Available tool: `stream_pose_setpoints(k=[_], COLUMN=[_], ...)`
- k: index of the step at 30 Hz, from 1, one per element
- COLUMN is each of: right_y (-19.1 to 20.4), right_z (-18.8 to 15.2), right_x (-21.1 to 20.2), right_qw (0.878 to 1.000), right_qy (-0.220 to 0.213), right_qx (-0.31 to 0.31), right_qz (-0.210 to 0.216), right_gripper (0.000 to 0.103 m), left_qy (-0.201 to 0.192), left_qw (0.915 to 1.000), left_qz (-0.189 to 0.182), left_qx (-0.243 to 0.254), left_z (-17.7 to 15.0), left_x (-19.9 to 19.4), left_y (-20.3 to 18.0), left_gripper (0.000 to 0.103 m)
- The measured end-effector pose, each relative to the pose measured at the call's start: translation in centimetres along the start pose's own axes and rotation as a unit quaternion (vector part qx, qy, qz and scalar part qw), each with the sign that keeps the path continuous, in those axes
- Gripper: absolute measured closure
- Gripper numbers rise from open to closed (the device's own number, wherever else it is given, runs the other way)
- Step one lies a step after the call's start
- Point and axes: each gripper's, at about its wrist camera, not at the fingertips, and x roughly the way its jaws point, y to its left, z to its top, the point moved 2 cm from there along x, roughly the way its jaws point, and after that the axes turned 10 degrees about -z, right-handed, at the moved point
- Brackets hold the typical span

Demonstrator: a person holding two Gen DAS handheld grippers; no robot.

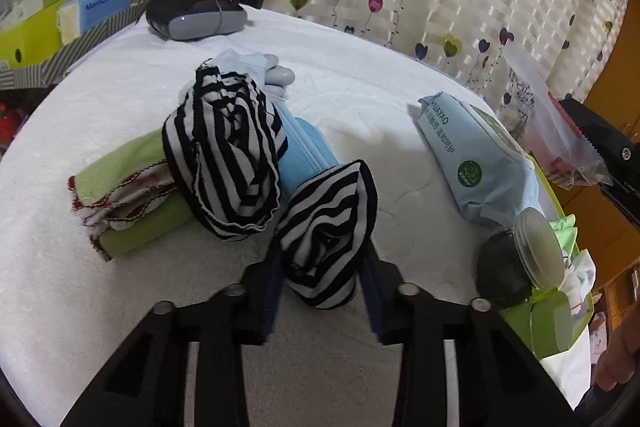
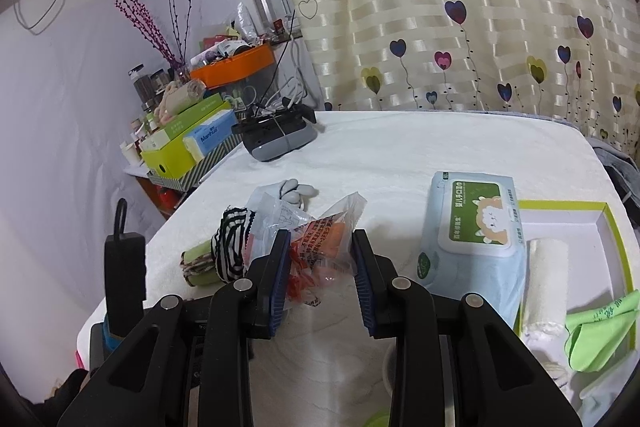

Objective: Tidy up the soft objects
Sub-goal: 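Grasp the clear bag of orange items with the right tool while the left tool grasps a striped sock, then carry the plastic bag and striped sock over the lime-green box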

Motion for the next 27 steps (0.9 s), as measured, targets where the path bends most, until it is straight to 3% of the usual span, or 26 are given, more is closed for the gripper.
stream_pose_setpoints(k=[1,4,12,21,27], right_y=[0.0,-0.2,-0.1,0.1,0.4], right_z=[0.0,-0.2,-0.6,-1.3,-1.6], right_x=[-0.1,-0.6,-2.2,-3.5,-4.5], right_qw=[1.000,1.000,1.000,1.000,1.000], right_qy=[-0.001,-0.003,-0.008,-0.009,-0.017], right_qx=[0.000,0.000,-0.004,-0.007,-0.015], right_qz=[0.000,0.000,0.003,-0.001,0.004], right_gripper=[0.072,0.072,0.072,0.072,0.072], left_qy=[-0.001,-0.007,-0.028,-0.018,-0.042], left_qw=[1.0000,1.0000,0.9995,0.9997,0.9988], left_qz=[-0.002,-0.001,-0.012,-0.014,-0.020], left_qx=[0.001,0.000,0.008,0.003,0.017], left_z=[0.0,-0.3,-1.2,-2.7,-2.9], left_x=[-0.1,-0.8,-3.6,-5.0,-7.1], left_y=[-0.1,-0.3,-1.4,-1.1,-2.0], left_gripper=[0.084,0.087,0.087,0.087,0.087])
